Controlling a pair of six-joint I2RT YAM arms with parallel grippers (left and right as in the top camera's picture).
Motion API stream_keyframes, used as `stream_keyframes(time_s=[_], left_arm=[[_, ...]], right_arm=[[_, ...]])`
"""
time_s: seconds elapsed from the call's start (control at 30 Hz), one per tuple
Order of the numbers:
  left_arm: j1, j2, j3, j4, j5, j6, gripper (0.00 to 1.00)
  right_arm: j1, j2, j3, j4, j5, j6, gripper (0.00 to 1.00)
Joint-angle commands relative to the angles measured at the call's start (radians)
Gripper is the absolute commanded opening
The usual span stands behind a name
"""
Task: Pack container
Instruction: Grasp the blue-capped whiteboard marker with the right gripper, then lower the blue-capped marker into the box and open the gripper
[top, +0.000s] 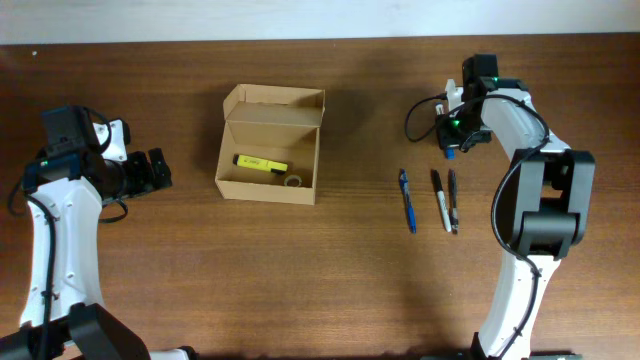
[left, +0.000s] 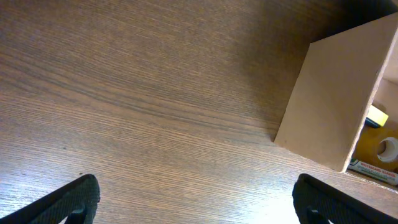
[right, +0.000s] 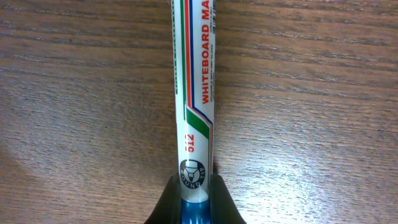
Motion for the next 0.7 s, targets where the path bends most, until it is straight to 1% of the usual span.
stream_keyframes(time_s=[0.0,0.17,0.27,0.47,0.6,0.67], left_arm=[[0.003,0.003,-0.003,0.000,0.014,0.019,1.00],[0.003,0.003,-0.003,0.000,0.014,0.019,1.00],[0.003,0.003,-0.003,0.000,0.014,0.019,1.00],[0.003,0.003,-0.003,0.000,0.014,0.019,1.00],[0.003,0.003,-0.003,0.000,0.014,0.019,1.00],[0.003,0.003,-0.003,0.000,0.014,0.019,1.00]], right_arm=[[0.014,0.026,0.018,-0.025,-0.023,0.008,0.04],[0.037,0.009,0.159,-0.133,-0.083,0.008,0.04],[0.074,-0.004,0.302,-0.225,-0.097,0.004,0.04],[0.205,-0.010,0.629,-0.396,-0.093,-0.079,0.04],[0.321,-0.010,0.774,-0.463,-0.093,-0.169,0.04],[0.387,-0.010,0.810,-0.481,-0.093,-0.251,0.04]])
